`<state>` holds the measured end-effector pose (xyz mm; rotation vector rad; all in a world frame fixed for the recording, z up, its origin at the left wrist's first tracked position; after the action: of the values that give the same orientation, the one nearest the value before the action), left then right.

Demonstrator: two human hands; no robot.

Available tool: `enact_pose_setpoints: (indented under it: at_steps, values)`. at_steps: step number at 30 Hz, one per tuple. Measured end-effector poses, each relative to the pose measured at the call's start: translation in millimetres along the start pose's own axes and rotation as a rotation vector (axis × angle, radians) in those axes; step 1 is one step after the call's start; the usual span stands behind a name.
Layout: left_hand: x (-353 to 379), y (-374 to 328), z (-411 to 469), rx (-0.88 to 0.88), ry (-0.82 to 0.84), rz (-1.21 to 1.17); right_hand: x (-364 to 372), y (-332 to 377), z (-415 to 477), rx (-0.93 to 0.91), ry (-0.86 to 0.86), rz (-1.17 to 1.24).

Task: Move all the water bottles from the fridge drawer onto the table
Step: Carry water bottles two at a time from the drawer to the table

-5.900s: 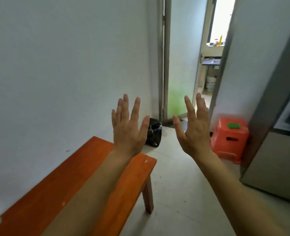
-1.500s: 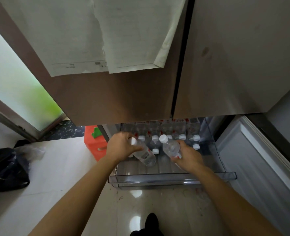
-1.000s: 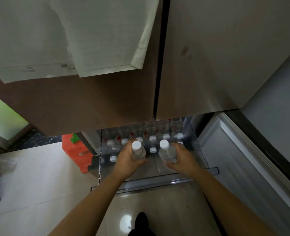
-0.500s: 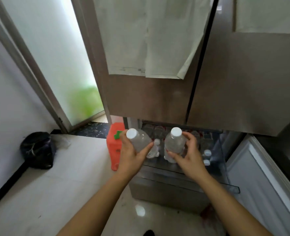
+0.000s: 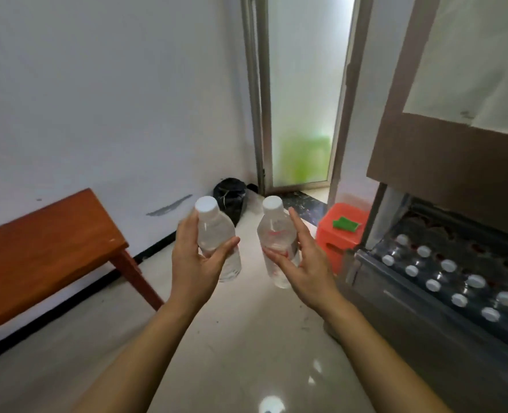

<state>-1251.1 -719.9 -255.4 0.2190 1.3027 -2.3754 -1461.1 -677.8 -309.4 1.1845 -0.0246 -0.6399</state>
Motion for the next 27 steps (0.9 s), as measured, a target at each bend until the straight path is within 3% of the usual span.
enact_pose_setpoints:
  at_steps: [6,16,22,27]
  values:
    - [-152,59,19,-0.072,-0.169,0.027,143,86,-18,-0.100,0.172,0.052]
    - [-436,201,52,-0.131,-0.378,0.134,449,235,-61,-0.195,0.423,0.207]
    - [-533,263,80,-0.178,-0.438,0.147,573,279,-64,-0.188,0.545,0.263]
    - [-572,325,117,-0.194,-0.460,0.141,671,293,-58,-0.219,0.660,0.282]
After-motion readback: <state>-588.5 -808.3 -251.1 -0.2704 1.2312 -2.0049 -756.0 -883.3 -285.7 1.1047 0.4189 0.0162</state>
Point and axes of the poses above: each hand's wrist, its own z-axis towards the middle knuckle, its own x-axis out of the palm, y = z × x, the point moved 8 cm from there along z, towards the middle knuckle, and after that the axes turned 9 degrees about -y, right-handed, at the moved point
